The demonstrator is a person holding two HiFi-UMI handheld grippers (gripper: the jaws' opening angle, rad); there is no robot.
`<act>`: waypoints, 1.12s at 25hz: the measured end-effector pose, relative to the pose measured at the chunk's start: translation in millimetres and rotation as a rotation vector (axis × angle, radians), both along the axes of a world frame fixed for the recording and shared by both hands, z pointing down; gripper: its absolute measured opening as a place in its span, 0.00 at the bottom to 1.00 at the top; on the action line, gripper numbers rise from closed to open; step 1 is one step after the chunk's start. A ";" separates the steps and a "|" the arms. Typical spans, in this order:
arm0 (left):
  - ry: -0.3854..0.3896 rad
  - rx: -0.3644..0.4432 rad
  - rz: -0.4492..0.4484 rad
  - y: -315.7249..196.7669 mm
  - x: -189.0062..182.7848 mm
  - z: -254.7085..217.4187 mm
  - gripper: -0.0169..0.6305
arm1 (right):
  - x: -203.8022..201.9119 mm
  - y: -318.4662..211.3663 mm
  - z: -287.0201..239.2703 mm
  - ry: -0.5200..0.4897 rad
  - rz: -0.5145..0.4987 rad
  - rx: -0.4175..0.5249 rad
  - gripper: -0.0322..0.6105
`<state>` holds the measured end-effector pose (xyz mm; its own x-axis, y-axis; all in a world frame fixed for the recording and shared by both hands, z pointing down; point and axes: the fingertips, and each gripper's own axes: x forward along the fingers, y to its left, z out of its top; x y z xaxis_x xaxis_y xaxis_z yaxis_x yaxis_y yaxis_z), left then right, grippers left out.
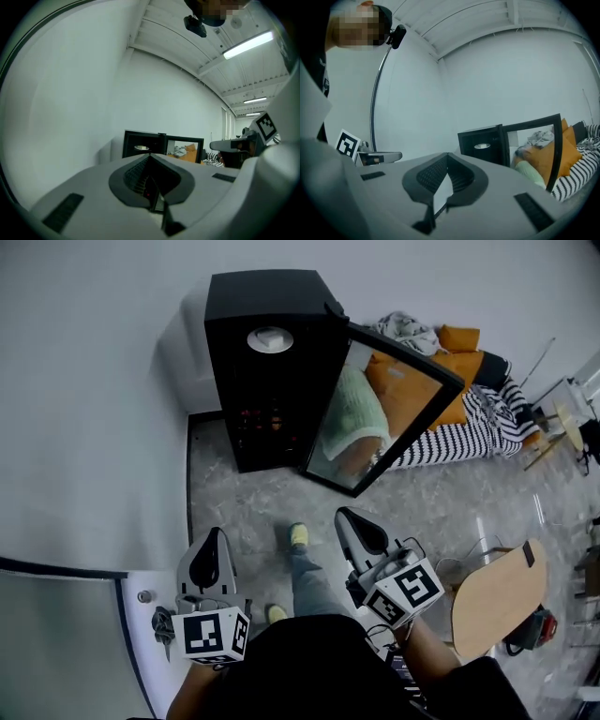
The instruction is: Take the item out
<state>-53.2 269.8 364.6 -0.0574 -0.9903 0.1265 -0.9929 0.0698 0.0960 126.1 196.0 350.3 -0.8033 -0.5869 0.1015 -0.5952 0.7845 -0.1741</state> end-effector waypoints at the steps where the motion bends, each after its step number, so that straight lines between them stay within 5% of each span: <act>1: -0.005 -0.004 -0.001 -14.6 -4.1 1.6 0.04 | -4.9 -14.8 1.3 -0.001 -0.003 0.006 0.06; 17: -0.017 -0.056 -0.012 -297.8 -52.4 -13.4 0.04 | -85.6 -285.5 12.9 -0.056 -0.092 -0.100 0.06; 28: -0.074 -0.063 -0.027 -393.4 -79.2 -2.7 0.04 | -139.9 -394.8 52.0 -0.065 -0.110 -0.233 0.08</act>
<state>-132.4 -123.6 361.9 -0.0952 -0.9785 0.1830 -0.9949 0.0999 0.0166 -13.8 -198.8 402.3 -0.8703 -0.4625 0.1693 -0.4900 0.7783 -0.3926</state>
